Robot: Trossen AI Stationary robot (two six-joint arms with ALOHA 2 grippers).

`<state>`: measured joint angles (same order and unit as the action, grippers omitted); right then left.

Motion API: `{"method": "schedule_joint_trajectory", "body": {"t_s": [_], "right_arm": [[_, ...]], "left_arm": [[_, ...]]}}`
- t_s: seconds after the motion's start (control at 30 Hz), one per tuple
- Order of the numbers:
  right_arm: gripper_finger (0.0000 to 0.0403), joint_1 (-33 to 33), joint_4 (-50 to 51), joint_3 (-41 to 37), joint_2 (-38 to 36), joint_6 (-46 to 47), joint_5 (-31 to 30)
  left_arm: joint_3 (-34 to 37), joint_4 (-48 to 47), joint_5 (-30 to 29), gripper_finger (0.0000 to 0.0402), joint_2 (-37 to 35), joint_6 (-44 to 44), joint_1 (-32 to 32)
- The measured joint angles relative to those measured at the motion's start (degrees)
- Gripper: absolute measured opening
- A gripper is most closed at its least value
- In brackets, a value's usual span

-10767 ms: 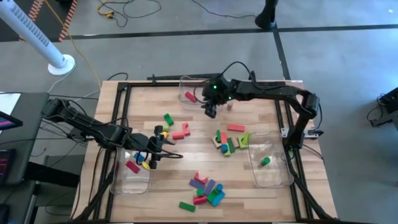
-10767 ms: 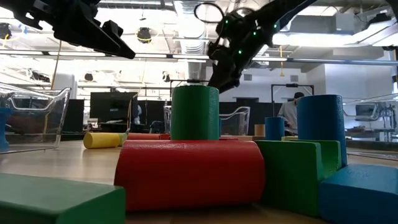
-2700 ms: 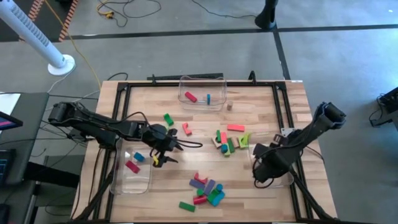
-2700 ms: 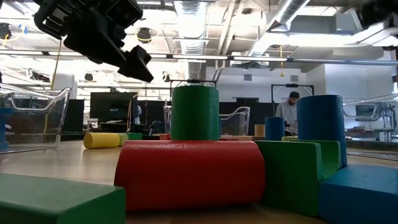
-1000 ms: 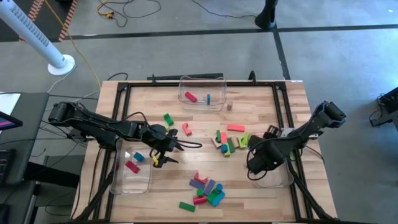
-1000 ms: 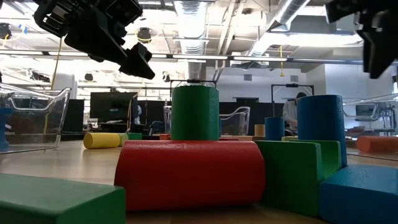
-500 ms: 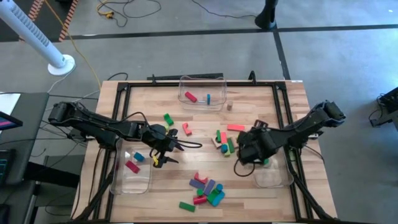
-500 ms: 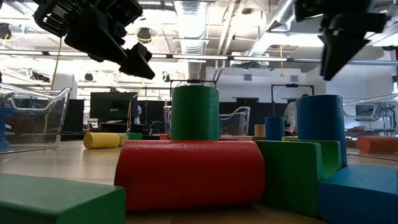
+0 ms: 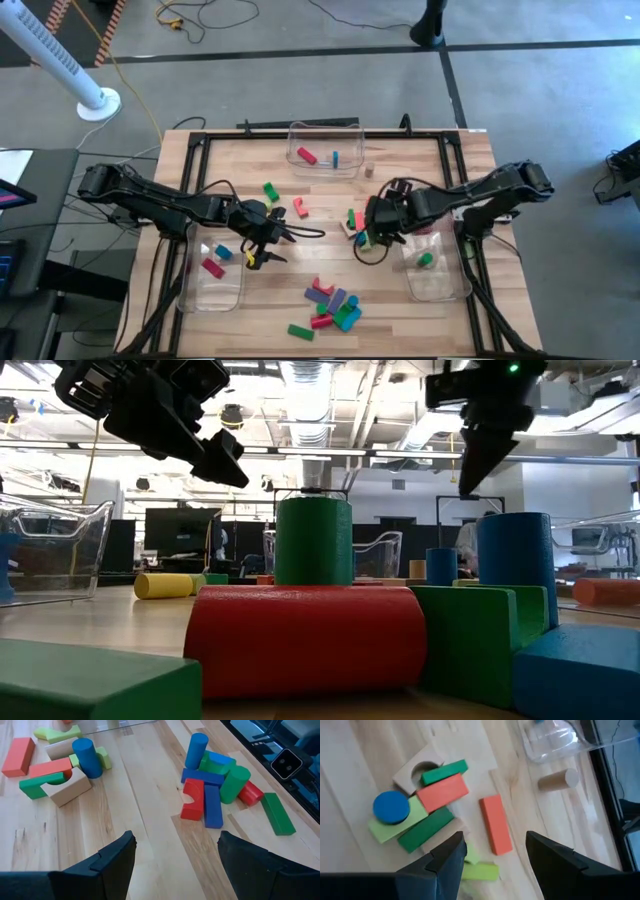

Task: Sort blocks by size
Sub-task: Put the orange rectangular block into the top transparent bin

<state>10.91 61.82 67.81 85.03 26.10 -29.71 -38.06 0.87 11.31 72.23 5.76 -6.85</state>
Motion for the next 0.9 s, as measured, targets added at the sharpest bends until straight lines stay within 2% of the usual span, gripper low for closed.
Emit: {"method": "schedule_joint_trajectory", "body": {"t_s": [0.33,0.53,0.7,0.9], "right_arm": [[0.0244,-10.41,-6.62,-2.16,0.61,-8.71,13.05],[0.0244,-17.13,-7.97,-4.52,0.55,-11.05,16.00],[0.0244,-19.25,-12.88,-7.47,0.55,-14.04,20.74],[0.0244,-19.25,-14.56,-11.37,0.55,-18.62,21.07]], "left_arm": [[0.00,-0.14,0.00,0.0270,0.00,0.15,0.00],[0.00,-0.69,-0.02,0.0270,0.00,0.17,0.00],[0.00,-0.66,-0.02,0.0270,0.00,0.20,0.01],[0.00,-0.61,-0.02,0.0270,0.01,0.15,0.01]]}}
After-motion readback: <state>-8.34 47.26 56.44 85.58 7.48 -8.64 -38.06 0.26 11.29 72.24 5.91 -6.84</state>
